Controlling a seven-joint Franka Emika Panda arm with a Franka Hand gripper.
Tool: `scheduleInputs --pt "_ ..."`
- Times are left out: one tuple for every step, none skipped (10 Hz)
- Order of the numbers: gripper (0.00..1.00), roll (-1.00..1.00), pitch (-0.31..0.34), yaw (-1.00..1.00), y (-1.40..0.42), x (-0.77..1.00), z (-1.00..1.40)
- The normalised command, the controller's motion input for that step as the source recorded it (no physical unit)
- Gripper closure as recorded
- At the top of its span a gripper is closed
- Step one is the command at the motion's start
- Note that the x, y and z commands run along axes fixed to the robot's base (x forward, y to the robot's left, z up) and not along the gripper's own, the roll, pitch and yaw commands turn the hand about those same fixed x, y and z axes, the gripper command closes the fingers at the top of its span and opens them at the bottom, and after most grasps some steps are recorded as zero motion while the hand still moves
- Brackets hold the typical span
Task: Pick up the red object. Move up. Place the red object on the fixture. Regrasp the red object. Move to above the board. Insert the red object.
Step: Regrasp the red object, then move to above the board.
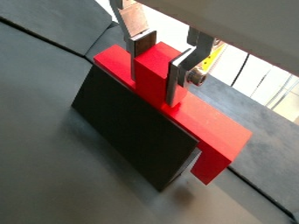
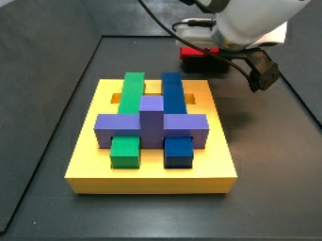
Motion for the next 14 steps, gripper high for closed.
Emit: scheduleInputs --pt "1.0 0.0 0.0 0.0 0.0 0.0 0.0" --pt "1.0 0.0 0.0 0.0 0.0 0.0 0.0" --pt "1.0 0.0 0.0 0.0 0.0 0.0 0.0" --pt "1.0 0.0 0.0 0.0 0.0 0.0 0.0" --pt "1.0 0.0 0.0 0.0 0.0 0.0 0.0" --pt "1.0 0.0 0.0 0.0 0.0 0.0 1.4" --pt "1.0 -0.04 -0.002 -0.03 0.03 0.01 1.4" --pt "1.0 -0.14 0.007 -0.04 0.04 -0.01 1.4" --pt "1.0 -0.08 0.006 -0.03 0.04 -0.01 1.4" --pt "1.0 -0.04 0.047 -0.02 0.03 0.0 1.4" --pt "1.0 -0.03 0.055 -0.02 0.03 0.0 1.4" --pt "1.0 -0.02 0.064 0.0 0.02 0.0 1.4" --pt "1.0 -0.01 0.077 0.0 0.0 0.02 0.77" --pt "1.0 0.0 0.094 0.02 0.0 0.03 0.31"
